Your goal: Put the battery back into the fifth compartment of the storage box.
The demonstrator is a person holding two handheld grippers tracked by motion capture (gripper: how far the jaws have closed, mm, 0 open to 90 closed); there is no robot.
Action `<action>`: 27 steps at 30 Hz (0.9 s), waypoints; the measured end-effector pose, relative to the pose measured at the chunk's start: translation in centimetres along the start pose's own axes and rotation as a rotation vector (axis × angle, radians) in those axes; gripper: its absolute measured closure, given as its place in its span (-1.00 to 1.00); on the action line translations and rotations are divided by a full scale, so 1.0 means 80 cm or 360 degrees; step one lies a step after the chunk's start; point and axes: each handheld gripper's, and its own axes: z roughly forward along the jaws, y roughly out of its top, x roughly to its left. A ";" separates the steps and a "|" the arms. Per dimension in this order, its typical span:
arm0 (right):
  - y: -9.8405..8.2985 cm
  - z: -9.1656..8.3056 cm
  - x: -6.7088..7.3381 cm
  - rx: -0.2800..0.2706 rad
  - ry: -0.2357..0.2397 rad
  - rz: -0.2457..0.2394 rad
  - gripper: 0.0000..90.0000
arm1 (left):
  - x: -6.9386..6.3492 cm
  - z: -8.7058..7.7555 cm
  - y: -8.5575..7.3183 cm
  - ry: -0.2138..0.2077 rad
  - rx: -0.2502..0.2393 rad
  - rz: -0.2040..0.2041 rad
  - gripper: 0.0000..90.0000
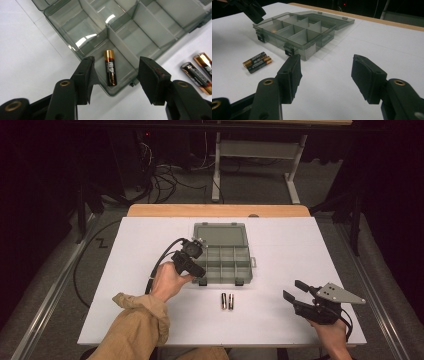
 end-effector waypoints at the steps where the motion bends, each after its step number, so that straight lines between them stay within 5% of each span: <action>1: 0.000 0.000 0.000 0.0002 0.0000 -0.0001 -0.05 | -0.001 -0.002 -0.002 -0.0007 -0.0006 -0.0001 0.02; 27: 0.000 0.000 0.000 -0.0002 -0.0009 0.0002 -0.05 | -0.020 -0.023 -0.036 -0.0094 -0.0016 -0.0025 -0.08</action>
